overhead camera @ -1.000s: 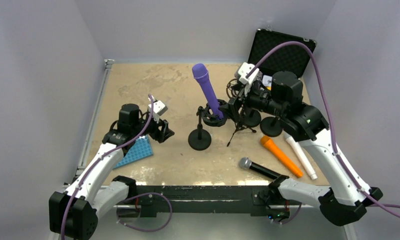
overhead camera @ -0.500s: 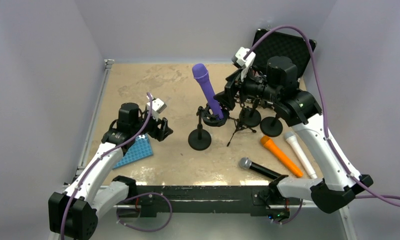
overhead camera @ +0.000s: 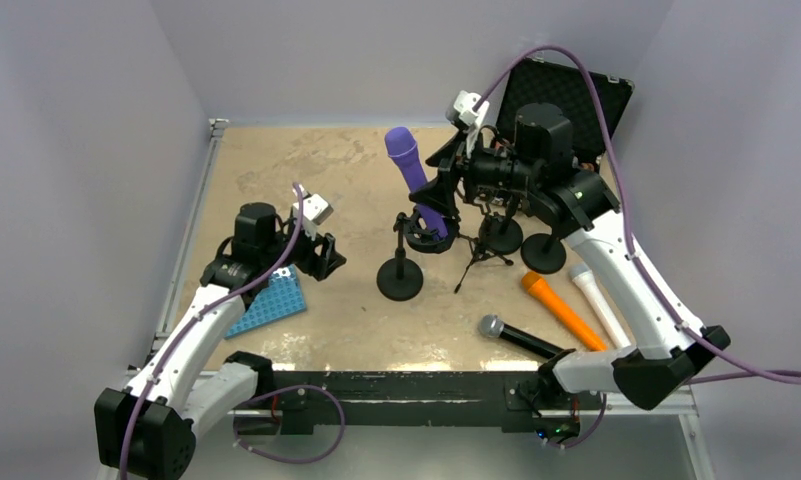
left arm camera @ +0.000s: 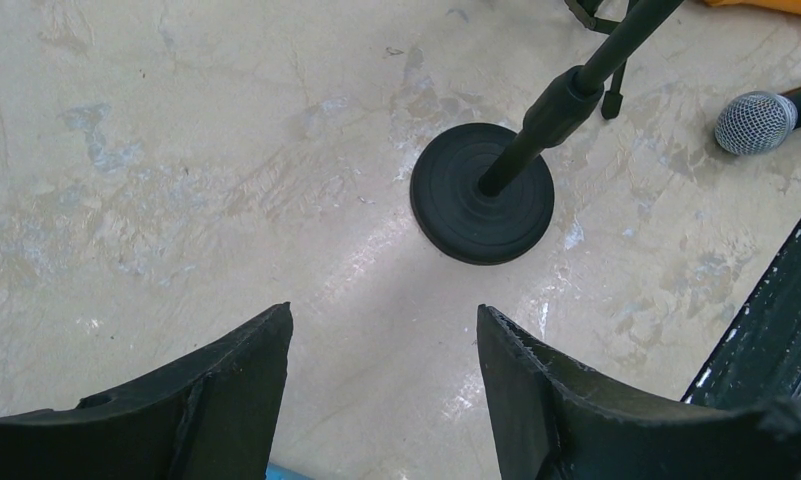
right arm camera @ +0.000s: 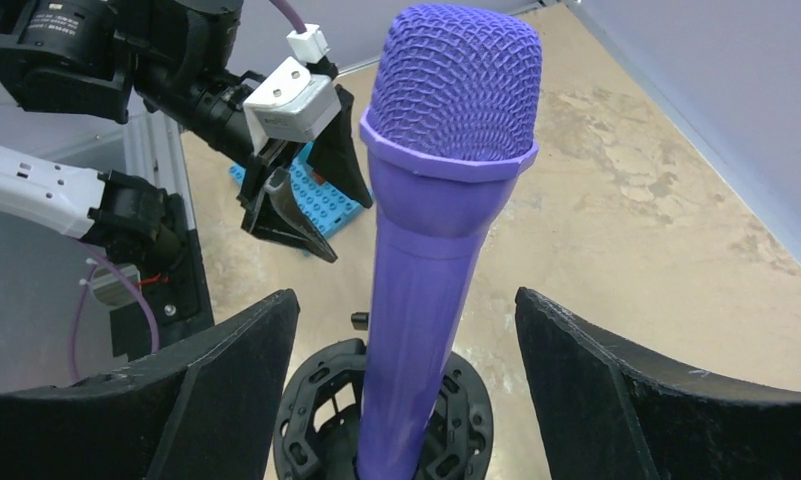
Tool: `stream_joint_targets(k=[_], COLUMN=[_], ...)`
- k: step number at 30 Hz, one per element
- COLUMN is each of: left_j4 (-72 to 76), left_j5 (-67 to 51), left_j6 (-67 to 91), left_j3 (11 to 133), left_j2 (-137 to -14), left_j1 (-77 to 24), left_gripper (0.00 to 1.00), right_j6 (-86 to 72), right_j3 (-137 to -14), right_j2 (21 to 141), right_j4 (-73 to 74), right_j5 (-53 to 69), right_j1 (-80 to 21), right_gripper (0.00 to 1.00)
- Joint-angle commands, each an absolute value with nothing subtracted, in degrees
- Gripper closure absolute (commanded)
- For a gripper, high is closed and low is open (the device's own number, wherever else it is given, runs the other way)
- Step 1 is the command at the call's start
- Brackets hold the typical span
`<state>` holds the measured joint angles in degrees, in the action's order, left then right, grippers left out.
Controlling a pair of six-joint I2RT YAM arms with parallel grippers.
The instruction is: Remove the microphone from the stand
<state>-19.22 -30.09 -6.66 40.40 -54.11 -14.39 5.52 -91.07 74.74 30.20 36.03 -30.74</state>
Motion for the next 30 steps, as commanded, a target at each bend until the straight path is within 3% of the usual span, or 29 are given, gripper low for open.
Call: stream_joint_targets(k=[1,30], left_j4=[-19.2,-16.7], left_j5=[-31.6,-31.8], left_j6=[-7.8,-8.2], left_j3=[42.2,40.7], left_j2=[-53.0,-53.6], left_j1=[-14.7,-14.7], left_gripper=[0.28,0.28], right_j6=[2.4,0.4], right_j3=[-92.4,-92.4], right_j2=[76.1,79.7], right_j4=[26.4,24.0], right_j5=[38.1,39.0], right_j1=[-30.8,-31.9], right_gripper=[0.17,0.36])
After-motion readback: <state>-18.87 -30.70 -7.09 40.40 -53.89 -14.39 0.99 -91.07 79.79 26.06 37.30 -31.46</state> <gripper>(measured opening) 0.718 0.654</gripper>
